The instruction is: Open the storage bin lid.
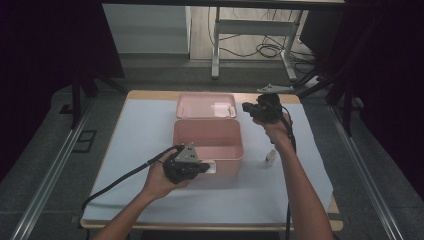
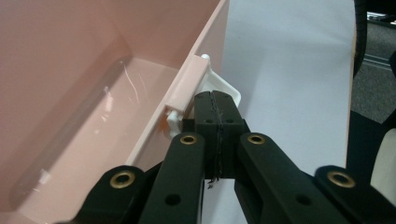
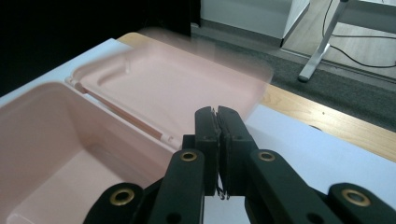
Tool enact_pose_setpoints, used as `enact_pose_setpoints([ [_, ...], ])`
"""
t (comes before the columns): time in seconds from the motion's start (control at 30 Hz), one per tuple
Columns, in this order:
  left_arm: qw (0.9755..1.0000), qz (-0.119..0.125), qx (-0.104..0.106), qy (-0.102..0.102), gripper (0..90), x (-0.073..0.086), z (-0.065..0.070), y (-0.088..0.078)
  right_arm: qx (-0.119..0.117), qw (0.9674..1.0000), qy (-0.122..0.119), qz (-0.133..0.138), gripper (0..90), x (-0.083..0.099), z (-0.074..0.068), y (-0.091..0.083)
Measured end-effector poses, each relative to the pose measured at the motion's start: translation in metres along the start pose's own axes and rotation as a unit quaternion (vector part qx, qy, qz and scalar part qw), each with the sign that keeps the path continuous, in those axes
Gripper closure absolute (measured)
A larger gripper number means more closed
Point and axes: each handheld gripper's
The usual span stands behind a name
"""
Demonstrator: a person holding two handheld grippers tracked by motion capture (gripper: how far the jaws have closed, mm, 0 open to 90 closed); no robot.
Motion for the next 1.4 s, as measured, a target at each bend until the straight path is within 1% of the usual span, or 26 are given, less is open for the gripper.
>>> enact_pose_setpoints([
  [0.03,1.0000,-0.002,0.002,0.000,90.0,0.000,0.000,0.000,0.000,1.0000,-0.001,-0.001,87.2,0.001,0.001,-0.001],
  [0.23,0.9999,-0.008,-0.005,0.007,90.0,-0.001,0.002,0.000,-0.002,0.9999,-0.009,-0.005,86.6,0.009,0.002,-0.009],
  [0.47,0.9999,-0.009,-0.004,0.007,90.0,-0.001,0.001,0.000,-0.008,0.9997,-0.021,-0.014,83.5,0.019,0.004,-0.020],
  [0.57,0.9999,-0.008,-0.005,0.007,90.0,-0.001,0.002,0.000,-0.014,0.9994,-0.025,-0.019,79.5,0.024,0.005,-0.025],
  [0.63,0.9999,-0.008,-0.005,0.006,90.0,-0.001,0.002,0.000,-0.022,0.9990,-0.029,-0.026,76.6,0.028,0.005,-0.027],
  [0.67,1.0000,-0.006,-0.005,0.005,90.0,-0.001,0.002,0.000,-0.022,0.9990,-0.029,-0.026,76.6,0.028,0.005,-0.027],
  [0.7,1.0000,-0.006,-0.005,0.004,90.0,-0.001,0.002,0.000,-0.030,0.9986,-0.031,-0.032,72.5,0.033,0.005,-0.029],
  [0.8,1.0000,-0.003,-0.004,0.001,90.0,-0.001,0.002,0.001,-0.036,0.9981,-0.034,-0.036,68.4,0.038,0.006,-0.030],
  [0.9,1.0000,-0.003,-0.003,0.001,90.0,-0.001,0.001,0.001,-0.043,0.9976,-0.034,-0.042,61.8,0.045,0.006,-0.031],
  [1.03,1.0000,-0.003,-0.003,0.000,90.0,-0.001,0.001,0.001,-0.040,0.9977,-0.034,-0.043,56.0,0.052,0.006,-0.033],
  [1.1,1.0000,-0.005,-0.002,0.002,90.0,-0.001,0.001,0.000,-0.041,0.9975,-0.034,-0.047,54.6,0.056,0.006,-0.035],
  [1.23,1.0000,-0.002,-0.001,0.000,90.0,-0.001,0.001,0.001,-0.044,0.9968,-0.042,-0.054,52.3,0.061,0.006,-0.038],
  [1.4,1.0000,-0.002,0.000,-0.001,90.0,-0.001,0.001,0.001,-0.037,0.9950,-0.062,-0.069,49.3,0.067,0.006,-0.042],
])
Point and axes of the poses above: each handheld gripper's, and its own axes: y roughly forward along the jaws, x roughly out of its underside, z roughly to its right, and after that the axes turned 9 degrees about x, right-handed
